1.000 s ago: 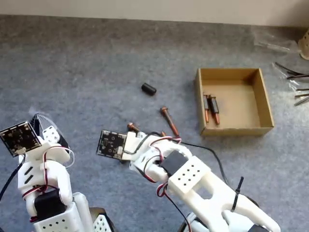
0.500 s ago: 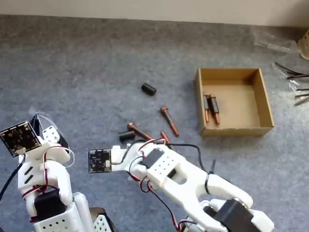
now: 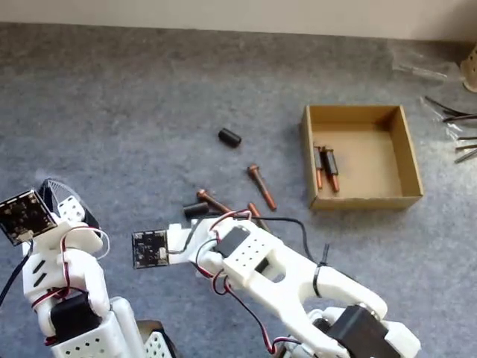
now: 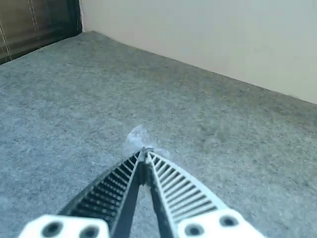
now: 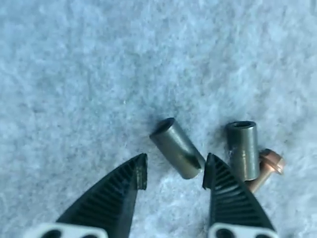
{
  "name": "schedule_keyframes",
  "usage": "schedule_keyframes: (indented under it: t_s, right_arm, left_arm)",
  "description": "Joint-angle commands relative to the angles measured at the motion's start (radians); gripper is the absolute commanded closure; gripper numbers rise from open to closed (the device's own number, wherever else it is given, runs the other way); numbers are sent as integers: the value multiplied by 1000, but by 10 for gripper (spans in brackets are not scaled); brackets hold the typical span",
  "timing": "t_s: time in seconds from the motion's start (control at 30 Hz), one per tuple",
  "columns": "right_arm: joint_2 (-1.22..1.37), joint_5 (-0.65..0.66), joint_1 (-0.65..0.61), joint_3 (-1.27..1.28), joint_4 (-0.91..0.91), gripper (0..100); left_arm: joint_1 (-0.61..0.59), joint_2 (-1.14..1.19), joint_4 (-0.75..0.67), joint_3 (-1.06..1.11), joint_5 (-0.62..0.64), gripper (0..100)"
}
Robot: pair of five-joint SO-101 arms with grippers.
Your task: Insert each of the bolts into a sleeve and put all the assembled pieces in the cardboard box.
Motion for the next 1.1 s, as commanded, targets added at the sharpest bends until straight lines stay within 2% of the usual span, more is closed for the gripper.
schedule_keyframes:
  t_s: [0.0,0.6,0.87,1.07]
  right_arm:
    - [5,32,-12,-39,-21,826]
    - [15,35,-42,-54,-77,826]
    - [196,35,-41,-124,-76,826]
    - [185,34,-41,-140,-76,826]
  left_arm:
    - [-10,-12,-3,-13,2,994]
    - [-15,-12,-3,-13,2,994]
    - [-15,-12,-3,-12,2,994]
    - [-12,-12,-3,-10,2,994]
